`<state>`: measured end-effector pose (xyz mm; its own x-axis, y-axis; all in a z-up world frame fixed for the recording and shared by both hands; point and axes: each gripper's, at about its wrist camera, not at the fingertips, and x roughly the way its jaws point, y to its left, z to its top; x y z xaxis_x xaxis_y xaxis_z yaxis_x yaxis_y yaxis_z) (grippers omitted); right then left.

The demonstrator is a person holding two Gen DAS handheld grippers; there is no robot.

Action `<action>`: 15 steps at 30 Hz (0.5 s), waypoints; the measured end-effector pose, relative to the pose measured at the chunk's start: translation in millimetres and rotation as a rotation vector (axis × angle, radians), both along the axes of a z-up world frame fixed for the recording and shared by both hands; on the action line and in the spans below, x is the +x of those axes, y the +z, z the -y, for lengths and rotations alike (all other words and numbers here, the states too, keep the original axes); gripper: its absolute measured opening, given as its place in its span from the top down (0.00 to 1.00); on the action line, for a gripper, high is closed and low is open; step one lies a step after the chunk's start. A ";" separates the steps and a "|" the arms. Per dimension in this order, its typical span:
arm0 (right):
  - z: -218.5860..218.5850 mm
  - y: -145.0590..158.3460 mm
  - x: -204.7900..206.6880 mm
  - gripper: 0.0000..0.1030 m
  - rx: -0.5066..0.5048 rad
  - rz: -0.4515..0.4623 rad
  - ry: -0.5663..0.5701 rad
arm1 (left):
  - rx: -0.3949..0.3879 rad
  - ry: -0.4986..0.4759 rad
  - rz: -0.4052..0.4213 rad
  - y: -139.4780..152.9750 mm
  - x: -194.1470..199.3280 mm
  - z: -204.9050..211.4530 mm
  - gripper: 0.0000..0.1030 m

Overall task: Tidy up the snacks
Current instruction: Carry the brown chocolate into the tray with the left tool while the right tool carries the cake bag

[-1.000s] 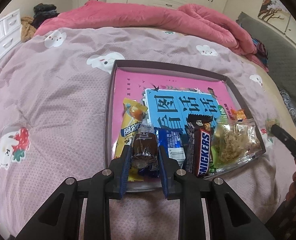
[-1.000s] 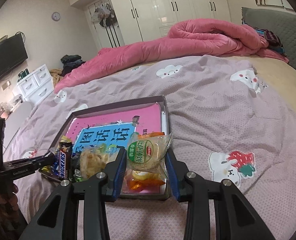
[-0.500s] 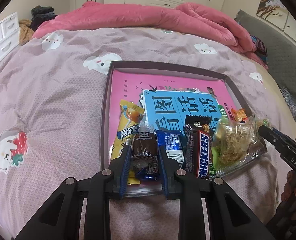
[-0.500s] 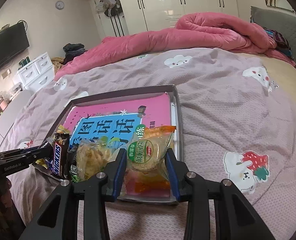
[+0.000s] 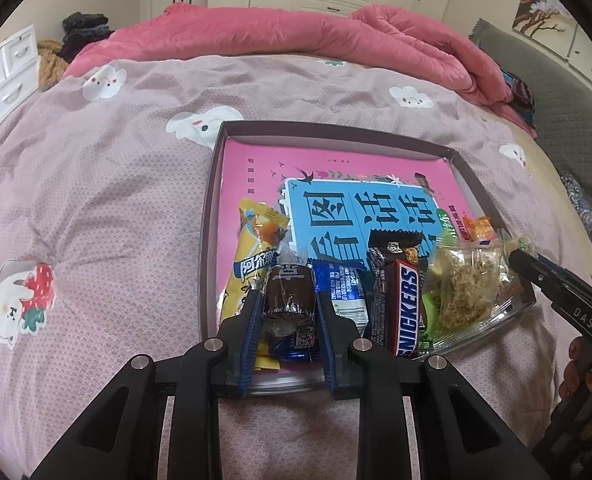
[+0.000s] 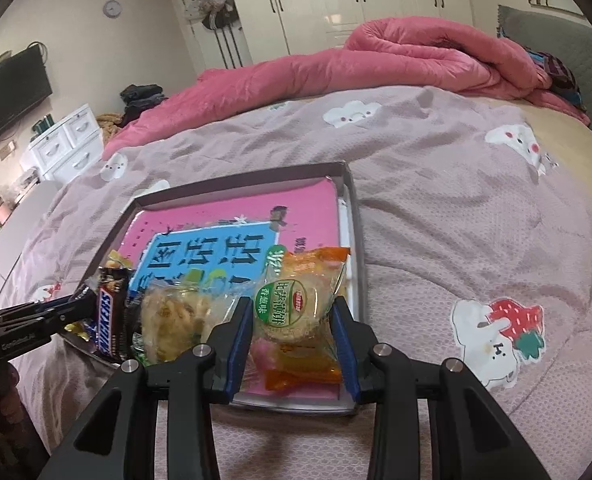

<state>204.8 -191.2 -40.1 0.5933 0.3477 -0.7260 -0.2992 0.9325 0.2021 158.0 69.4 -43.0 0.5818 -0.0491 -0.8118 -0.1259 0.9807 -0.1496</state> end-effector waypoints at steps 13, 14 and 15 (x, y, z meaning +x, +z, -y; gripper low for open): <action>7.7 0.4 -1.7 0.60 0.037 -0.029 -0.022 | -0.008 0.006 0.002 0.3 -0.4 -0.6 0.67; 8.8 1.0 -2.1 0.60 0.038 -0.028 -0.027 | -0.011 0.007 0.004 0.7 -0.6 -0.7 0.64; 10.3 1.7 -2.6 0.59 0.043 -0.028 -0.030 | -0.012 0.007 0.007 1.3 -1.0 -0.9 0.60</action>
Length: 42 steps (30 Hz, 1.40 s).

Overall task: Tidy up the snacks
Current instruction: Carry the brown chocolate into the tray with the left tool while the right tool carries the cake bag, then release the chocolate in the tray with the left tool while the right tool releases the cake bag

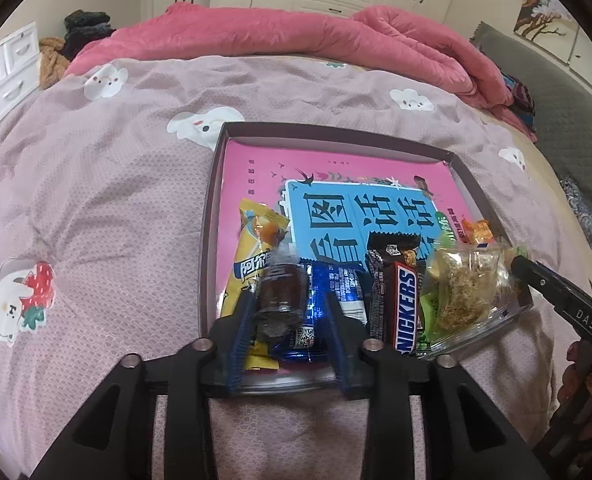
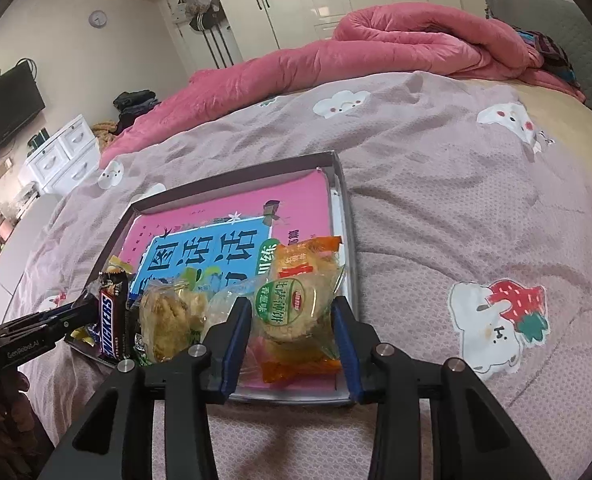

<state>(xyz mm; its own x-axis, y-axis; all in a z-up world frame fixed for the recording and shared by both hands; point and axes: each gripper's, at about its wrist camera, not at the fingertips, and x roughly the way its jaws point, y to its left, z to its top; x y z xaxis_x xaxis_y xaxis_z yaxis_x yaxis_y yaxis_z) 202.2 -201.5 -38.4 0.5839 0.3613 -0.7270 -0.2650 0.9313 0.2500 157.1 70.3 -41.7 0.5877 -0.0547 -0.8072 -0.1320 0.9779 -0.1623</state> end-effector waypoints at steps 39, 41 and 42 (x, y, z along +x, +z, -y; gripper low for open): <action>0.6 46.6 -64.4 0.15 0.005 0.172 -0.067 | 0.028 0.030 0.048 34.6 -46.5 19.3 0.25; -1.1 48.8 -69.6 0.14 0.001 0.184 -0.064 | 0.025 0.034 0.053 35.3 -50.0 19.5 0.24; -1.3 50.1 -71.9 0.13 0.002 0.190 -0.066 | 0.027 0.035 0.055 35.9 -51.7 19.4 0.24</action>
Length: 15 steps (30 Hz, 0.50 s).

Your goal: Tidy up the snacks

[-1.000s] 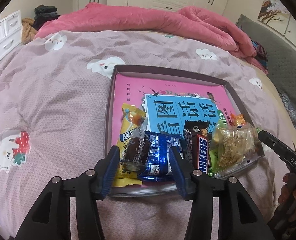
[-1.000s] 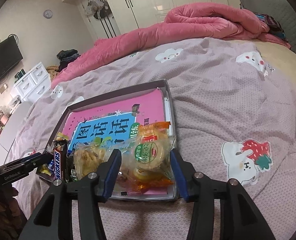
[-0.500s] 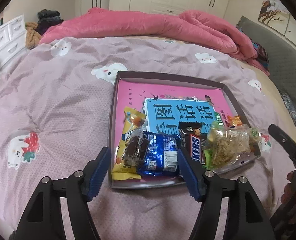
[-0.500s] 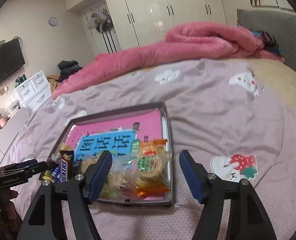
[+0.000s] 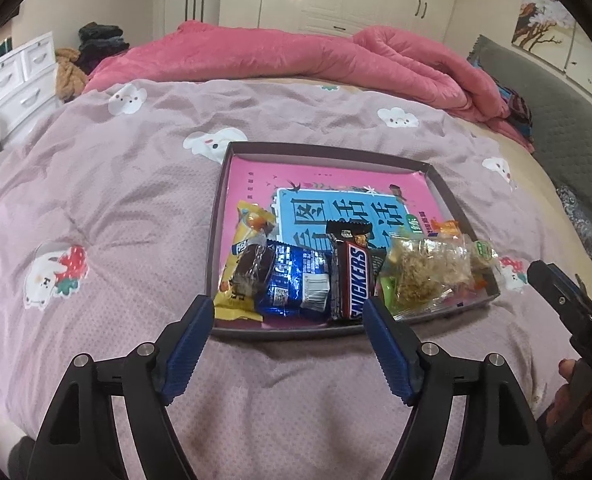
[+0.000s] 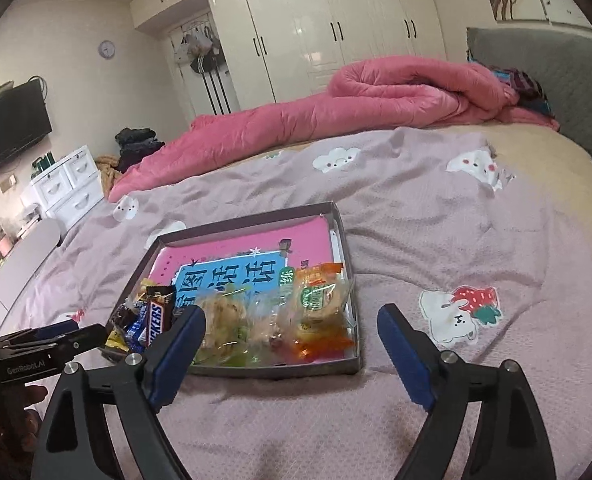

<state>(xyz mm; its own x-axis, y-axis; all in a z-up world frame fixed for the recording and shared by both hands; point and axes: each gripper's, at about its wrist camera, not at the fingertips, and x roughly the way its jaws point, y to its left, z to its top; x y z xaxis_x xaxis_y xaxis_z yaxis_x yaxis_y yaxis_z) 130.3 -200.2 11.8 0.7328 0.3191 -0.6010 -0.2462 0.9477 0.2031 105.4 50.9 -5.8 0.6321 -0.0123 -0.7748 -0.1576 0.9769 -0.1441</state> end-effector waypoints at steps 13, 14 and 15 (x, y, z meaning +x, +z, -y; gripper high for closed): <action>-4.3 -7.6 -33.8 0.08 -0.058 -0.073 -0.067 | -0.005 -0.012 -0.014 -3.7 -33.8 4.6 0.23; -4.0 -10.0 -36.5 0.08 -0.059 -0.087 -0.069 | -0.013 -0.009 -0.018 -5.2 -37.7 4.5 0.23; -4.2 -12.2 -38.7 0.08 -0.060 -0.103 -0.070 | -0.012 -0.009 -0.022 -6.5 -41.0 4.7 0.23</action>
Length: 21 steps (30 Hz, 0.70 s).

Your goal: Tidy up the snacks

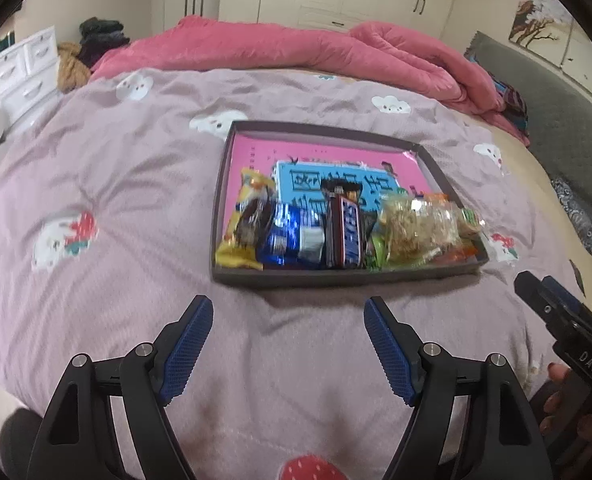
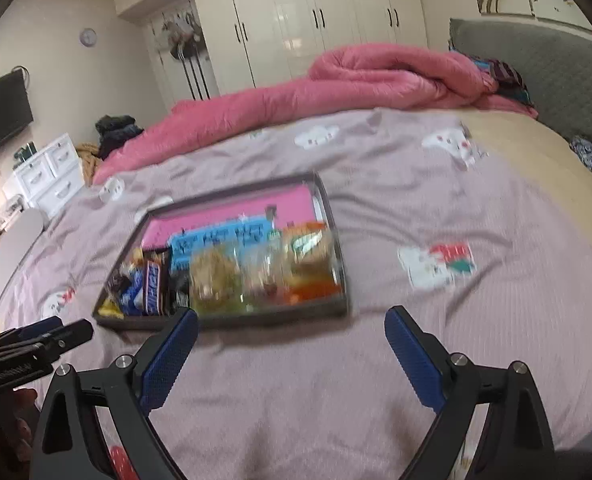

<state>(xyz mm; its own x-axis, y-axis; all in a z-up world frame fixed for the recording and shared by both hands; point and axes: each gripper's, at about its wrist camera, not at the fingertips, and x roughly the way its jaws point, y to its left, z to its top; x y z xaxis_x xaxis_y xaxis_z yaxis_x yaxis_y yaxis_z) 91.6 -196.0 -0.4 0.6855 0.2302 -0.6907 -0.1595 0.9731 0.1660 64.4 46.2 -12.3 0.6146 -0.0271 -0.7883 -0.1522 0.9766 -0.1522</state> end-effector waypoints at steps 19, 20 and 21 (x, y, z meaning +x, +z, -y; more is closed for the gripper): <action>-15.8 -7.1 -29.7 0.06 -0.009 -0.032 0.073 | -0.005 -0.032 -0.013 -3.9 -27.0 13.8 0.23; -16.5 -7.1 -29.8 0.06 -0.011 -0.031 0.075 | -0.004 -0.034 -0.012 -4.0 -26.8 14.0 0.23; -17.1 -7.1 -29.8 0.06 -0.015 -0.030 0.076 | -0.004 -0.036 -0.016 -4.4 -26.5 14.3 0.23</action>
<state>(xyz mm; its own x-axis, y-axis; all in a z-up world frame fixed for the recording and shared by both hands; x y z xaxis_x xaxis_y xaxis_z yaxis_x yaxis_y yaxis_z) 61.8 -178.9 -7.5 0.6452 0.2707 -0.7144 -0.2284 0.9607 0.1577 37.9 31.9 -16.7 0.6006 -0.0524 -0.7978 -0.1194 0.9808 -0.1542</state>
